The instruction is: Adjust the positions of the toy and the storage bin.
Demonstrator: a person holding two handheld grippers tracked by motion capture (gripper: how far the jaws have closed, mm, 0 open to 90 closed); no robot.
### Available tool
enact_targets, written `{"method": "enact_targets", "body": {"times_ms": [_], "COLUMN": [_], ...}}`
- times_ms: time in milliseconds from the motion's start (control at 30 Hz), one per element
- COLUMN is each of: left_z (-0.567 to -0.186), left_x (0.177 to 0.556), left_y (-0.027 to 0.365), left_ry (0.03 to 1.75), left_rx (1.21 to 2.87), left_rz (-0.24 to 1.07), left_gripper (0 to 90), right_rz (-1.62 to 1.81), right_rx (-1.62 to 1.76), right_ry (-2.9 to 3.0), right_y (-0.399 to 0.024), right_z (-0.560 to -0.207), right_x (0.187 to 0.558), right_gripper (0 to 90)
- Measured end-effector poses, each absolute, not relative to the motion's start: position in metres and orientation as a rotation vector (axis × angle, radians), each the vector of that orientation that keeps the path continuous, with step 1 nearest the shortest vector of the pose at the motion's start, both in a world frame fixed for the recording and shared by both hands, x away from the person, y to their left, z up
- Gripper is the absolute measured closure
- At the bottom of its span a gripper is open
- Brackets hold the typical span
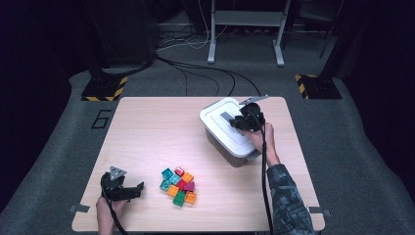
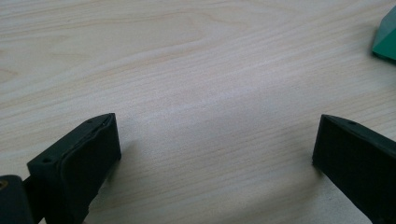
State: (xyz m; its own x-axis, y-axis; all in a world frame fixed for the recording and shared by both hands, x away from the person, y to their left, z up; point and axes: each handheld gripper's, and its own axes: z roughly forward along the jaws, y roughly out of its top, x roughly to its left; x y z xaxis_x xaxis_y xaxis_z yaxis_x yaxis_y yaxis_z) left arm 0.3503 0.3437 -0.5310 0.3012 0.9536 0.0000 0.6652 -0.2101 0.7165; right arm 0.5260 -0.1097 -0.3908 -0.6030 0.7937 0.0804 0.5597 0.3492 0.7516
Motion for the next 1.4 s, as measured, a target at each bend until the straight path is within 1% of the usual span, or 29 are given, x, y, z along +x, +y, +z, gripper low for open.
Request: {"method": "enact_targets", "body": {"times_ms": [467,900,1400], "left_z": [-0.531,-0.531,-0.531], "left_x": [0.35,0.35,0.35], "left_y": [0.343,0.343,0.343], "left_ry": [1.44,1.439,1.44], "left_rx": [1.948,1.948,1.948], "left_rz": [0.605,0.605,0.605], "left_gripper": [0.8,0.8,0.8], "right_rz": [1.157,1.181,1.148], "right_rx": [1.099,1.012,0.93], "right_ry": [2.404,2.47,2.494], "right_y": [-0.071,-0.043,-0.028], "right_z": [-0.392,-0.392,-0.391], "right_x": [0.52,0.517,0.515], "right_gripper": [66.8,66.8,66.6]}}
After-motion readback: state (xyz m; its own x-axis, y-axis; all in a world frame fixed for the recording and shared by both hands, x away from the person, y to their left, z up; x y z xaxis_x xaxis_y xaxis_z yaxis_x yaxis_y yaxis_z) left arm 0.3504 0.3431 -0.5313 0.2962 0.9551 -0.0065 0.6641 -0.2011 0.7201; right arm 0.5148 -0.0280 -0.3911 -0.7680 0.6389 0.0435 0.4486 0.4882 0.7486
